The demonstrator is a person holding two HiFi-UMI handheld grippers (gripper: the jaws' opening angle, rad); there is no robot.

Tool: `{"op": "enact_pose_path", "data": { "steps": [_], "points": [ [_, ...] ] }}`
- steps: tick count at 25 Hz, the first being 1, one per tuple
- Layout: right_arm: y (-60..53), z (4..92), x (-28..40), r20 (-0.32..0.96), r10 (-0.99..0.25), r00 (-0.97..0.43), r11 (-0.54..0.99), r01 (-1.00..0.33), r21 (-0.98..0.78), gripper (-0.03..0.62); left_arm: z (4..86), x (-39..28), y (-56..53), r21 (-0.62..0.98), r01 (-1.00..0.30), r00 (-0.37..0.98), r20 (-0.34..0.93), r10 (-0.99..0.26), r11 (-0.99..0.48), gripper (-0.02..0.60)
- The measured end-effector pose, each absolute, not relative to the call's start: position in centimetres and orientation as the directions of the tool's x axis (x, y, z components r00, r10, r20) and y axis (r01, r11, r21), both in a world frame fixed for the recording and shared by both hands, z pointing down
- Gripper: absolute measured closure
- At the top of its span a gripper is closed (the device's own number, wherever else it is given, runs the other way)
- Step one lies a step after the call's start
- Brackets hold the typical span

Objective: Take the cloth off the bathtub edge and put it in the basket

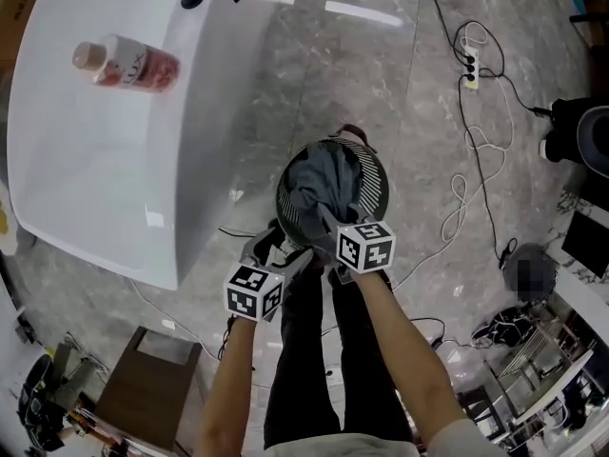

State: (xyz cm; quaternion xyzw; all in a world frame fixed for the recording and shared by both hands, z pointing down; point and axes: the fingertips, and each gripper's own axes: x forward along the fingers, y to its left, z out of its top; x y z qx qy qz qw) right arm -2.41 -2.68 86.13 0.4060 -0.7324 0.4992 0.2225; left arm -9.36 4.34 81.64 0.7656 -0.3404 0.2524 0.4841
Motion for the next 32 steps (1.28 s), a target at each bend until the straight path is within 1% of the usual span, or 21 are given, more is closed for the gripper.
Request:
{"op": "enact_pose_path", "data": {
  "steps": [3, 6, 10, 11, 12, 14, 16, 22, 25, 29, 32],
  "points": [
    [-0.8, 88.6, -0.6, 0.807, -0.314, -0.500, 0.119, -0.864, -0.489, 0.526, 81.9, -10.4, 3.2, 0.549, -0.780, 0.623, 0.728, -0.287, -0.299, 0.179],
    [1.1, 90.6, 1.3, 0.865, -0.249, -0.436, 0.109, -0.900, -0.422, 0.526, 81.8, -10.8, 2.3, 0.526, -0.784, 0.615, 0.732, -0.294, -0.329, 0.179],
    [2.0, 92.0, 2.8, 0.899, -0.212, -0.384, 0.081, -0.923, -0.376, 0.523, 82.1, -10.0, 2.1, 0.499, -0.772, 0.616, 0.741, -0.268, -0.395, 0.179],
    [2.0, 92.1, 2.8, 0.900, -0.211, -0.381, 0.081, -0.925, -0.372, 0.512, 82.3, -9.7, 2.2, 0.497, -0.768, 0.617, 0.742, -0.260, -0.404, 0.179],
    [2.0, 92.1, 2.8, 0.901, -0.209, -0.381, 0.086, -0.925, -0.371, 0.501, 82.3, -9.4, 2.4, 0.497, -0.765, 0.619, 0.743, -0.253, -0.410, 0.179],
    [1.9, 92.0, 2.5, 0.902, -0.206, -0.379, 0.113, -0.925, -0.363, 0.430, 82.4, -9.0, 2.7, 0.499, -0.760, 0.622, 0.745, -0.243, -0.417, 0.179],
    [1.8, 91.7, 2.5, 0.903, -0.210, -0.375, 0.151, -0.925, -0.349, 0.405, 82.5, -8.5, 2.9, 0.500, -0.756, 0.624, 0.746, -0.233, -0.422, 0.179],
    [1.8, 89.2, 1.9, 0.860, -0.246, -0.447, 0.207, -0.891, -0.404, 0.404, 82.0, -7.3, 2.9, 0.477, -0.758, 0.612, 0.756, -0.231, -0.445, 0.179],
    [2.3, 87.1, 2.8, 0.853, -0.246, -0.460, 0.248, -0.881, -0.403, 0.404, 80.9, -6.3, 3.1, 0.469, -0.763, 0.605, 0.762, -0.233, -0.446, 0.179],
    [4.1, 83.1, 2.8, 0.844, -0.232, -0.484, 0.300, -0.861, -0.411, 0.404, 77.6, -7.1, 5.0, 0.430, -0.774, 0.572, 0.790, -0.221, -0.465, 0.179],
    [4.5, 78.7, 3.9, 0.828, -0.241, -0.506, 0.366, -0.837, -0.405, 0.402, 73.9, -6.8, 6.0, 0.416, -0.791, 0.555, 0.797, -0.239, -0.448, 0.179]
  ]
}}
